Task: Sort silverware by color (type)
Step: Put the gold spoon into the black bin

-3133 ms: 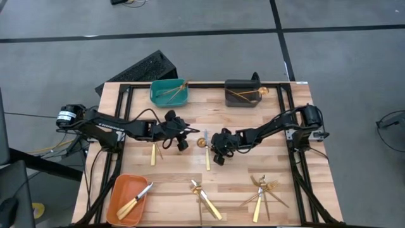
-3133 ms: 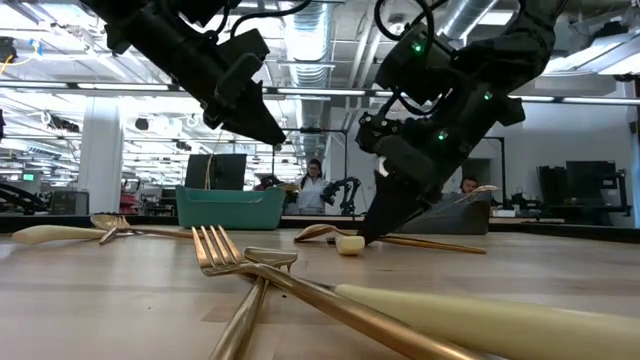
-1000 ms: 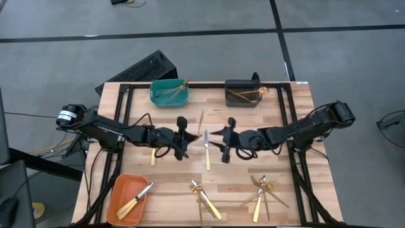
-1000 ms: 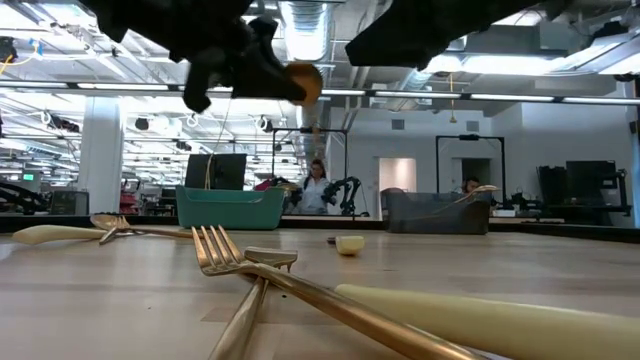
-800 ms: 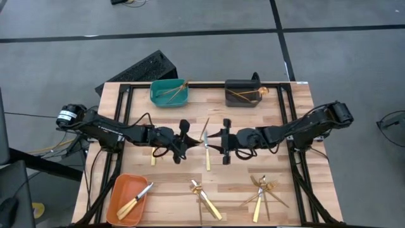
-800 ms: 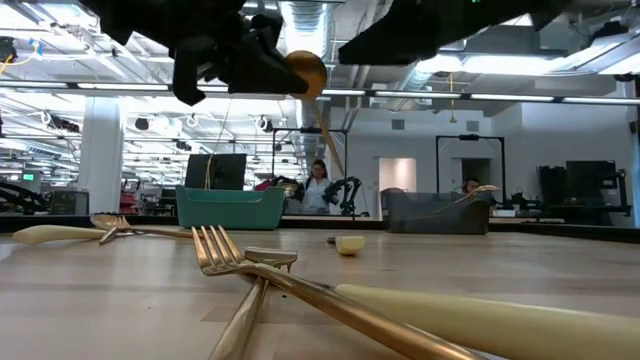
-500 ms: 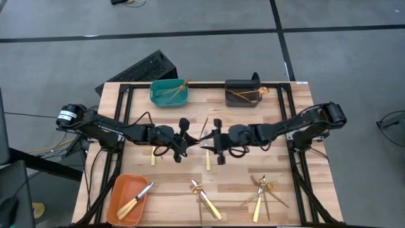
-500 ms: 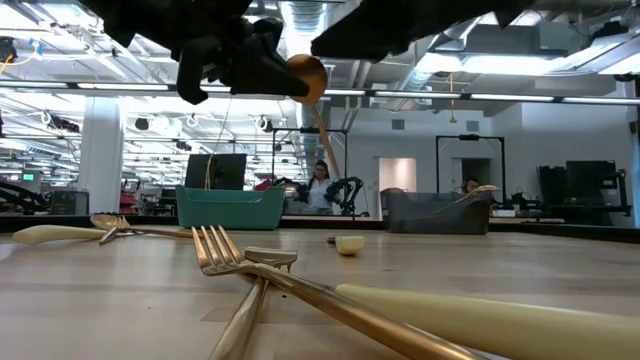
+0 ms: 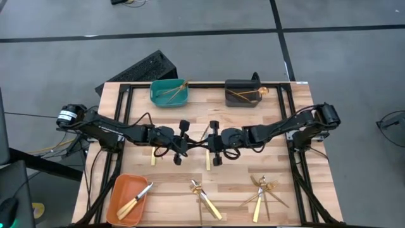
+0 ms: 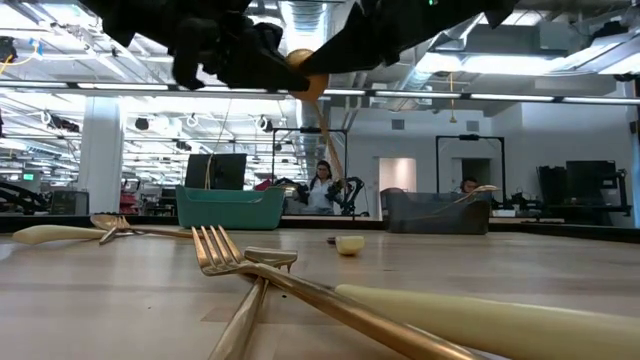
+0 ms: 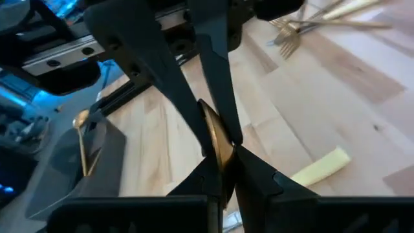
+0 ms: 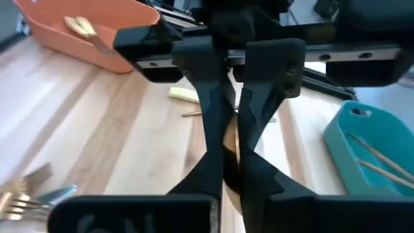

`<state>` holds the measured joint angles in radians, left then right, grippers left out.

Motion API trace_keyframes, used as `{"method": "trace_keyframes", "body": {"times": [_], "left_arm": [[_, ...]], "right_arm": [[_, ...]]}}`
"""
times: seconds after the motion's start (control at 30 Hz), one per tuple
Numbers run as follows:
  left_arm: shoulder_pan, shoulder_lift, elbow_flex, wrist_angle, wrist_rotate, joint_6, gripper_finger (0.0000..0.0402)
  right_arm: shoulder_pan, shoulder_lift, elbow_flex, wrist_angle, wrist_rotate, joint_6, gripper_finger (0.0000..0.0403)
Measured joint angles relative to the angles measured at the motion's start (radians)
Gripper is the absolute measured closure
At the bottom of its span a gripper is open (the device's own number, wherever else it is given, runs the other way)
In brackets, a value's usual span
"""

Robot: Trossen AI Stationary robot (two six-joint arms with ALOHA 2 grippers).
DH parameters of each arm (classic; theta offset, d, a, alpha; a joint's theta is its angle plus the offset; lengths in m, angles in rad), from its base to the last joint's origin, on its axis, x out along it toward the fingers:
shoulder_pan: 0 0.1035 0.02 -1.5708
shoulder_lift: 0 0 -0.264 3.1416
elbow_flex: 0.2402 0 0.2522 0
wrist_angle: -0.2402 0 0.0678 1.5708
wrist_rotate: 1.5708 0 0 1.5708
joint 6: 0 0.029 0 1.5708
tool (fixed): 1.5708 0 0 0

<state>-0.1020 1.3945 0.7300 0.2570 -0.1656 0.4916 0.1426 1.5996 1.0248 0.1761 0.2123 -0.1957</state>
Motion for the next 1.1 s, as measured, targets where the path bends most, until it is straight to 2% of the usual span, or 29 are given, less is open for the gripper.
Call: {"method": "trace_keyframes", "body": {"times": [0.17, 0.27, 0.4, 0.53, 0.6, 0.7, 0.9, 1.1], "left_arm": [[0.004, -0.001, 0.003, 0.077, -0.099, -0.082, 0.0323], [0.006, -0.006, 0.004, 0.097, -0.184, -0.149, 0.0275], [0.007, 0.001, -0.002, 0.08, -0.188, -0.217, 0.0214], [0.024, -0.002, -0.001, 0.111, -0.183, -0.272, 0.0177], [0.036, 0.0, -0.001, 0.142, -0.167, -0.28, 0.0171], [0.06, -0.001, 0.0, 0.199, -0.103, -0.283, 0.017], [0.108, 0.035, 0.0, 0.318, 0.04, -0.295, 0.0187], [0.121, 0.139, 0.003, 0.378, 0.051, -0.286, 0.0222]], "right_arm": [[-0.013, -0.061, -0.008, 0.009, 0.028, 0.155, 0.0373], [-0.017, -0.114, -0.065, 0.129, 0.099, 0.238, 0.0374], [-0.033, -0.19, -0.192, 0.42, 0.147, 0.288, 0.0374], [-0.039, -0.204, -0.358, 0.777, 0.135, 0.295, 0.0374], [-0.041, -0.203, -0.426, 0.975, 0.086, 0.297, 0.0374], [-0.056, -0.17, -0.482, 1.16, -0.027, 0.297, 0.0374], [-0.072, -0.139, -0.48, 1.214, -0.164, 0.321, 0.0374], [-0.073, -0.142, -0.477, 1.218, -0.244, 0.321, 0.0374]]}}
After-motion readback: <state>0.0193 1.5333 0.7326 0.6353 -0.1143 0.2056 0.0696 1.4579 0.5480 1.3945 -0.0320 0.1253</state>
